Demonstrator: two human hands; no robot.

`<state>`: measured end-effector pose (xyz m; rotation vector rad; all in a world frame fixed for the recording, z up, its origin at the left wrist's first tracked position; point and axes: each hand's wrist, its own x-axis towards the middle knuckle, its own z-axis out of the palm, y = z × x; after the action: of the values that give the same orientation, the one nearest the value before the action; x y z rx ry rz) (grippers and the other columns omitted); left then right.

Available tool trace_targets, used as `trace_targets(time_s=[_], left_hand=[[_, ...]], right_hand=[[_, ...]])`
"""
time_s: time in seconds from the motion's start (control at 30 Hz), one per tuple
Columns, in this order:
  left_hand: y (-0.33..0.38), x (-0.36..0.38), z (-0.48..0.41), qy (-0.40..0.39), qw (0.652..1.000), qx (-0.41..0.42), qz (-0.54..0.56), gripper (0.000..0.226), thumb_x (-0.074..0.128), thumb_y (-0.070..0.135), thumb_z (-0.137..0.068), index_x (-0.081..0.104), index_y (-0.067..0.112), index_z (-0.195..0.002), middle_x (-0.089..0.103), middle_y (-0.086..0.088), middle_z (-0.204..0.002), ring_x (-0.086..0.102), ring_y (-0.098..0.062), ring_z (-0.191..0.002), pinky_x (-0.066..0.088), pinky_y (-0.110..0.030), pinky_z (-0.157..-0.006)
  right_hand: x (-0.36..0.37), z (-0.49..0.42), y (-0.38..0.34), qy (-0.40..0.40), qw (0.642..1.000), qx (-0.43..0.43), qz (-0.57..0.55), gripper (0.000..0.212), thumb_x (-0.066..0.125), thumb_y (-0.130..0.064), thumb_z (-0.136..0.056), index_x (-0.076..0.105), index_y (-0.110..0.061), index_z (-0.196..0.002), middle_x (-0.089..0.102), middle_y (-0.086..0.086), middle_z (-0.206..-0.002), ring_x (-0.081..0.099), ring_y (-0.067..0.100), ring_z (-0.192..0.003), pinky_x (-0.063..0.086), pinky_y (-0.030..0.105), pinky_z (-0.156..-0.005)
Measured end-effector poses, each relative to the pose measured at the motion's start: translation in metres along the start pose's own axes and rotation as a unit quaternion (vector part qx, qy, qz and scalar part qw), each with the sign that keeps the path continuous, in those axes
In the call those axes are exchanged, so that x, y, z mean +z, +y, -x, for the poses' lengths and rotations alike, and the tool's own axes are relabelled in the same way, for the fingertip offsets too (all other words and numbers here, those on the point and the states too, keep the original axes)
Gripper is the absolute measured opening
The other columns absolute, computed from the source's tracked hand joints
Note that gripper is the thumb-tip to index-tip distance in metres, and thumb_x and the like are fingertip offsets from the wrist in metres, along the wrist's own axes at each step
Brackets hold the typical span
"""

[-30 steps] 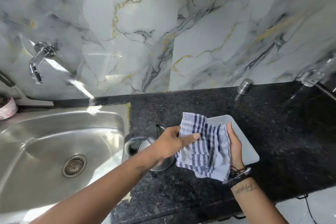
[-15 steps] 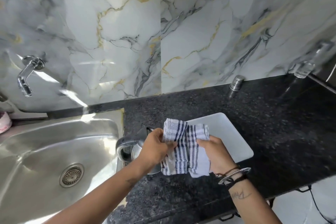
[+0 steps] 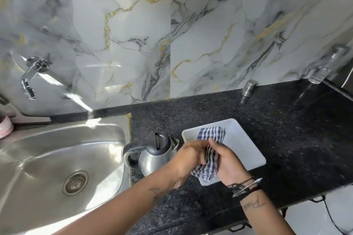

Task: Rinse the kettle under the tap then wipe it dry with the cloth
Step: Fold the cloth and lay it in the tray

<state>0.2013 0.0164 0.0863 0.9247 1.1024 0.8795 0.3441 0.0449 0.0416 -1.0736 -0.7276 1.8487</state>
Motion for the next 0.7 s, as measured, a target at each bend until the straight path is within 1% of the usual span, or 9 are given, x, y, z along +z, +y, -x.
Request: trace_targets(time_s=[0.07,0.13,0.23,0.3,0.4,0.47,0.53,0.6,0.7], left_hand=[[-0.004,-0.006,-0.009,0.122,0.990,0.028,0.060,0.033,0.041,-0.008,-0.088,0.070,0.007,-0.093,0.075,-0.004,-0.086,0.069,-0.020,-0.083,0.054,-0.026,-0.067],[-0.018,-0.010,-0.019,0.215,0.976,0.024,0.020,0.009,0.054,0.007,-0.093,0.062,0.009,-0.094,0.070,-0.007,-0.090,0.064,-0.025,-0.083,0.052,-0.033,-0.069],[-0.048,0.001,-0.031,0.102,0.985,-0.131,-0.032,0.040,0.073,0.034,-0.085,0.059,0.010,-0.114,0.070,-0.006,-0.112,0.066,-0.029,-0.105,0.054,-0.043,-0.090],[-0.061,0.011,-0.044,0.060,0.982,-0.166,0.063,0.033,0.074,0.026,-0.086,0.067,0.006,-0.111,0.075,-0.010,-0.106,0.070,-0.032,-0.100,0.057,-0.049,-0.088],[-0.074,0.027,-0.076,0.145,0.969,-0.160,0.122,0.009,0.070,0.009,-0.087,0.069,0.004,-0.095,0.077,-0.007,-0.079,0.072,-0.020,-0.065,0.059,-0.034,-0.058],[-0.079,0.037,-0.098,0.181,0.963,-0.145,0.139,0.003,0.066,0.002,-0.089,0.066,0.003,-0.092,0.074,-0.004,-0.065,0.069,-0.016,-0.052,0.055,-0.027,-0.047],[-0.084,0.046,-0.119,0.186,0.963,-0.138,0.140,0.007,0.062,-0.001,-0.091,0.063,0.000,-0.098,0.074,-0.007,-0.070,0.071,-0.021,-0.058,0.056,-0.029,-0.049],[-0.092,0.049,-0.139,0.201,0.964,-0.140,0.103,0.018,0.061,-0.005,-0.089,0.059,-0.001,-0.107,0.073,-0.015,-0.089,0.071,-0.029,-0.075,0.059,-0.035,-0.060],[-0.108,0.052,-0.160,0.214,0.967,-0.138,-0.002,0.026,0.056,-0.007,-0.085,0.057,0.006,-0.108,0.070,-0.015,-0.101,0.070,-0.029,-0.088,0.061,-0.039,-0.072]], right_hand=[[-0.019,-0.006,-0.005,0.020,0.999,0.034,0.007,0.041,0.058,-0.026,-0.095,0.064,-0.003,-0.128,0.070,0.024,-0.124,0.069,0.038,-0.113,0.056,0.053,-0.094],[-0.036,-0.011,-0.011,0.028,0.997,0.062,0.020,0.043,0.057,-0.023,-0.094,0.062,-0.004,-0.131,0.068,0.022,-0.129,0.066,0.039,-0.119,0.048,0.057,-0.103],[-0.054,-0.017,-0.019,-0.001,0.994,0.090,0.067,0.037,0.054,-0.021,-0.097,0.064,-0.002,-0.128,0.069,0.026,-0.126,0.067,0.041,-0.115,0.053,0.055,-0.097],[-0.064,-0.028,-0.023,0.007,0.989,0.086,0.122,0.034,0.055,-0.016,-0.099,0.061,0.001,-0.128,0.069,0.028,-0.124,0.066,0.044,-0.115,0.055,0.055,-0.095],[-0.080,-0.051,-0.024,0.056,0.977,0.076,0.191,0.028,0.061,-0.003,-0.095,0.063,0.003,-0.122,0.070,0.029,-0.119,0.069,0.043,-0.108,0.058,0.052,-0.089],[-0.090,-0.069,-0.022,0.063,0.961,0.067,0.259,0.024,0.062,0.003,-0.093,0.068,-0.003,-0.115,0.073,0.024,-0.114,0.072,0.039,-0.105,0.059,0.051,-0.089],[-0.099,-0.086,-0.019,0.074,0.944,0.047,0.318,0.027,0.062,0.006,-0.090,0.071,-0.010,-0.109,0.075,0.020,-0.111,0.072,0.037,-0.104,0.057,0.052,-0.094],[-0.106,-0.105,-0.013,0.096,0.920,0.012,0.380,0.032,0.061,0.010,-0.085,0.070,-0.010,-0.110,0.076,0.019,-0.108,0.071,0.036,-0.104,0.057,0.051,-0.094],[-0.115,-0.128,0.007,0.143,0.875,-0.014,0.462,0.033,0.061,0.008,-0.081,0.064,-0.008,-0.110,0.074,0.008,-0.097,0.070,0.033,-0.098,0.057,0.039,-0.081]])
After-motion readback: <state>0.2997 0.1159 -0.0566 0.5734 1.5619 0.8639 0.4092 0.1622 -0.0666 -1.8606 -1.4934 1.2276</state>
